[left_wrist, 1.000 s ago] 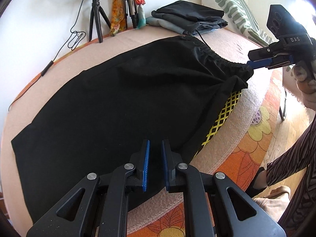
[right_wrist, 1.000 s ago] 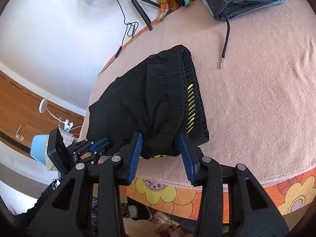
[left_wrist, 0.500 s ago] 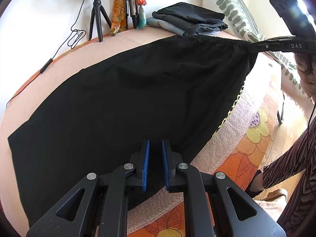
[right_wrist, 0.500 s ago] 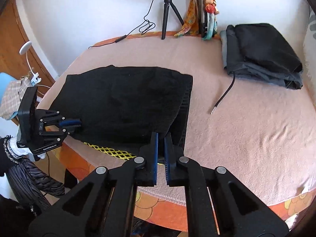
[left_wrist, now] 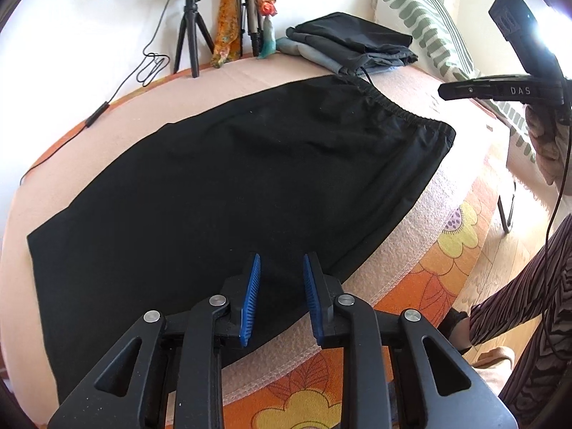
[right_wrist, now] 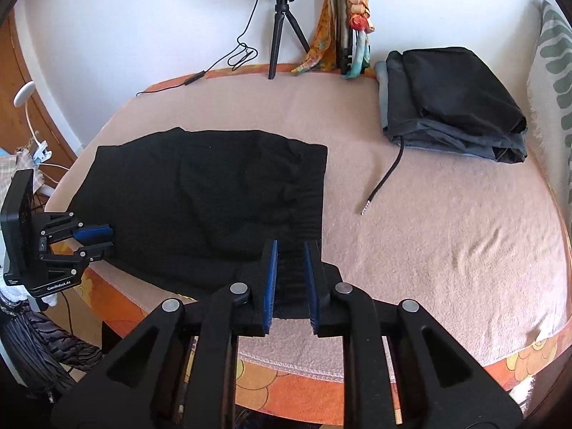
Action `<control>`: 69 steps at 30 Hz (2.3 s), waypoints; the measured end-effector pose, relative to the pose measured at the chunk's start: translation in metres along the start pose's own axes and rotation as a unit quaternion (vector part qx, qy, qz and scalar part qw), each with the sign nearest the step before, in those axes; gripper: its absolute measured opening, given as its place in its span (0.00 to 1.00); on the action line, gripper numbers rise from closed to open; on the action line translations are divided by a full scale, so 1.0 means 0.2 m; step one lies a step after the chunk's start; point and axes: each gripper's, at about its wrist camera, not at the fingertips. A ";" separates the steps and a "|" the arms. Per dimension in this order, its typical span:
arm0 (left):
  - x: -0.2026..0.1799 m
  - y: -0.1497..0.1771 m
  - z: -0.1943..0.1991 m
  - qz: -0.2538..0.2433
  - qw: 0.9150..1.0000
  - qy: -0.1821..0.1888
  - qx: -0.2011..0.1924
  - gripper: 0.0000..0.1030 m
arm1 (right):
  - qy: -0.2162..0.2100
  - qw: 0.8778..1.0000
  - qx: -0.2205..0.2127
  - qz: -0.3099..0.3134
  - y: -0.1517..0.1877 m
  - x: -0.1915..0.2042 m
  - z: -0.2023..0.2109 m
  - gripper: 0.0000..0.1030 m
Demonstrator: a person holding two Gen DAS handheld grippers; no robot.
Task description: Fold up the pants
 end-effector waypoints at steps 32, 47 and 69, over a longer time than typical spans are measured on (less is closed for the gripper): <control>1.07 0.68 0.25 0.451 0.889 0.081 0.009 0.42 | -0.097 0.989 -0.016 0.106 -0.26 0.74 -0.14 0.37; 0.99 0.60 0.18 0.426 0.900 0.098 -0.002 0.12 | -0.113 0.989 -0.009 0.091 -0.26 0.72 -0.15 0.37; 0.91 0.51 0.27 0.377 0.920 0.080 -0.066 0.03 | -0.248 0.945 0.176 0.120 -0.72 1.69 -0.67 0.66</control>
Point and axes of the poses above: each gripper's, at about its wrist camera, not at the fingertips, and z roughly against the way its jaws point, x to its left, y to its underside, and after that the axes turned 10 degrees about x, right-handed
